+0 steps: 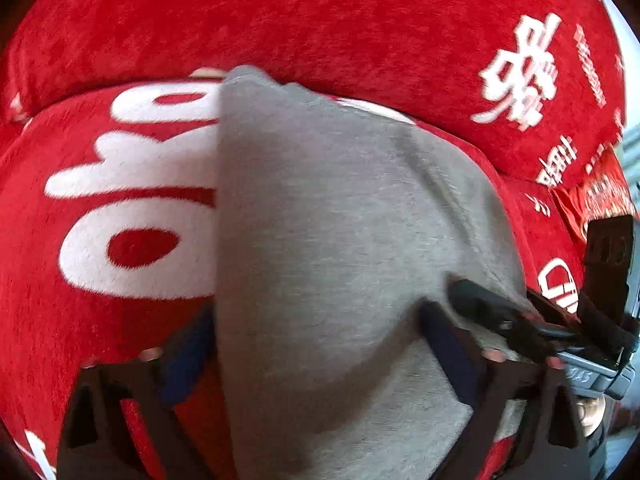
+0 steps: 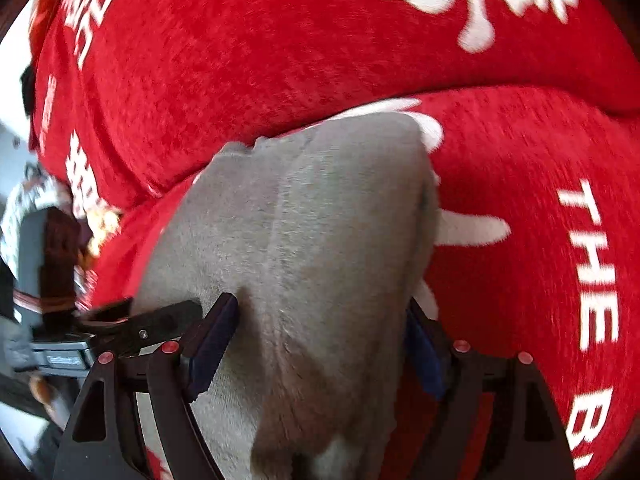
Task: Fold small clothes
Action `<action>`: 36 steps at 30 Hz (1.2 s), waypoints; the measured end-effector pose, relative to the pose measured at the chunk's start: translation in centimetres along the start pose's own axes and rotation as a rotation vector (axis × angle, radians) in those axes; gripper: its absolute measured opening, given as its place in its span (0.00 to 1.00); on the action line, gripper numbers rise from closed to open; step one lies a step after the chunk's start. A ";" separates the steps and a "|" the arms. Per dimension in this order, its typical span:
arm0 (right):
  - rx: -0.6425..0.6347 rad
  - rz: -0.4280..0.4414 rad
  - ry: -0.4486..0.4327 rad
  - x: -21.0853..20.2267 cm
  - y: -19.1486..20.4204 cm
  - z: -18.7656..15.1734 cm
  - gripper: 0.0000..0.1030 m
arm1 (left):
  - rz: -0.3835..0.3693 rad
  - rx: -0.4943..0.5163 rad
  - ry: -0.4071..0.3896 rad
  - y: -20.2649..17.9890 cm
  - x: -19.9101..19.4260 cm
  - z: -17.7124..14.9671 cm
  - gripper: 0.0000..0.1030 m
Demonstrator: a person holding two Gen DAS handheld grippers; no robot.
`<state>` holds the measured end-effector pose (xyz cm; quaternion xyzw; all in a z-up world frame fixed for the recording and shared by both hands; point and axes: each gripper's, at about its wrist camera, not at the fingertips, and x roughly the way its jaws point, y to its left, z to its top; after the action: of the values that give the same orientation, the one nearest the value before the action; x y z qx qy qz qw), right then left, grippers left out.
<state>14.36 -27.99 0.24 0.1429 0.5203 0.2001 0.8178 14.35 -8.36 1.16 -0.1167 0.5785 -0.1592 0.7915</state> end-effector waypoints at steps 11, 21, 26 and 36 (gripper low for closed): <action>-0.173 -0.135 -0.070 -1.7 3.7 -0.1 0.37 | 0.124 0.122 -0.075 -2.6 -1.7 -0.3 0.48; -0.240 -0.160 -0.122 -4.0 6.0 -0.5 0.35 | 0.173 0.165 -0.109 -3.6 -3.6 -1.7 0.42; -0.249 -0.173 -0.131 -4.6 7.2 -0.9 0.34 | 0.171 0.162 -0.117 -3.8 -4.6 -2.0 0.42; -0.267 -0.194 -0.157 -7.1 9.3 -2.2 0.34 | 0.178 0.183 -0.143 -5.1 -7.5 -3.3 0.42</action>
<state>8.03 -23.12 9.09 -0.0027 0.4351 0.1757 0.8831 8.53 -10.13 8.60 -0.0031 0.5116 -0.1317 0.8491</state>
